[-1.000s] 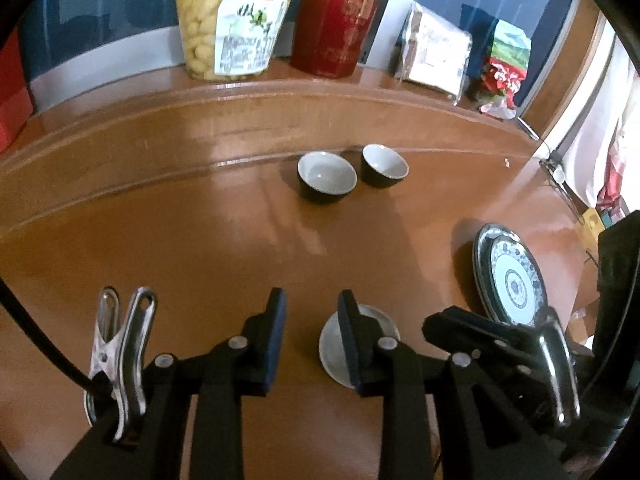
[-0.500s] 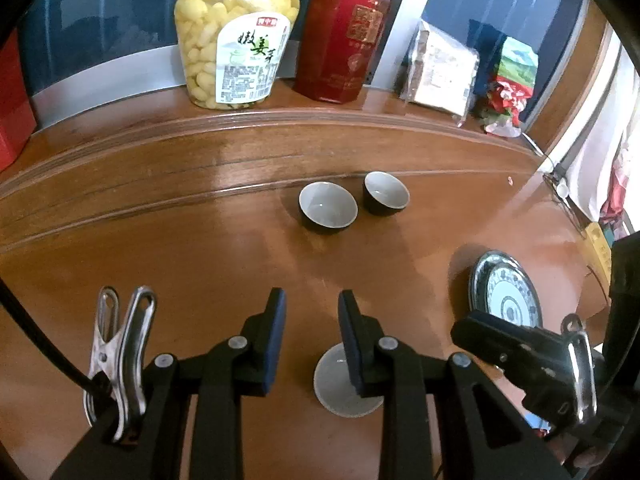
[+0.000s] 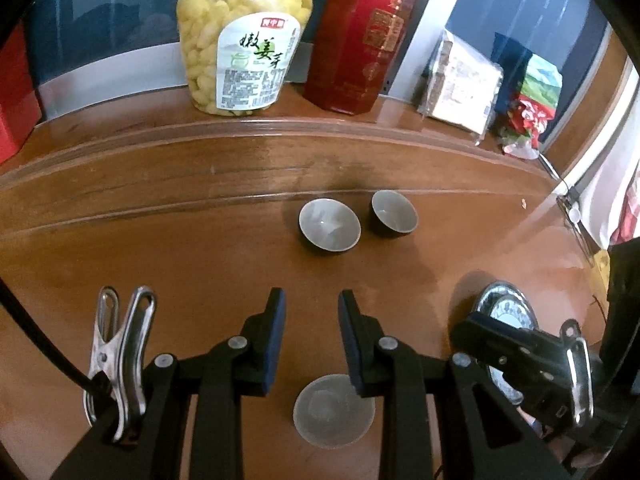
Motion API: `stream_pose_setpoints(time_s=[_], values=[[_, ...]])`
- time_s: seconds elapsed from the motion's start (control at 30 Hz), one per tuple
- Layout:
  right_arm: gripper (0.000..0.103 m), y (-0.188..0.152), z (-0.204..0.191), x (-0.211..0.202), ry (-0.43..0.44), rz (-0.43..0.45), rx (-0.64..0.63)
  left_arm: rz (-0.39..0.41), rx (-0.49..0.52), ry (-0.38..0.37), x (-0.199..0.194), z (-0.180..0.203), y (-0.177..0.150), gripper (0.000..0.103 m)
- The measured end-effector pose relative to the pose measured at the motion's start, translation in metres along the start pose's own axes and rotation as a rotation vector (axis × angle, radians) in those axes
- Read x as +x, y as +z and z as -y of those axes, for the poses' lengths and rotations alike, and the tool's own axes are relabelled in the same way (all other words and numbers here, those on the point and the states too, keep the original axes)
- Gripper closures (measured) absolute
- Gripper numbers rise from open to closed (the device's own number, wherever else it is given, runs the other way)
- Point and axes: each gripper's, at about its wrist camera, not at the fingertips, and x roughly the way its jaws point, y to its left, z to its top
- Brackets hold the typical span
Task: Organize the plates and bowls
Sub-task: 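Lower the held bowl into the next bowl with the right tool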
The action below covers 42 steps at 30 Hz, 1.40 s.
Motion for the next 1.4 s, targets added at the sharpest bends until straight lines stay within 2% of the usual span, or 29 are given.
stream_pose_setpoints(time_s=[0.57, 1.4], values=[[0.076, 0.030, 0.015, 0.038, 0.056, -0.026, 0.045, -0.017, -0.039, 0.014, 0.032, -0.008, 0.025, 0.075], [0.076, 0.060, 0.020, 0.102, 0.078, -0.082, 0.094, -0.076, -0.076, -0.032, 0.084, -0.026, 0.052, 0.075]])
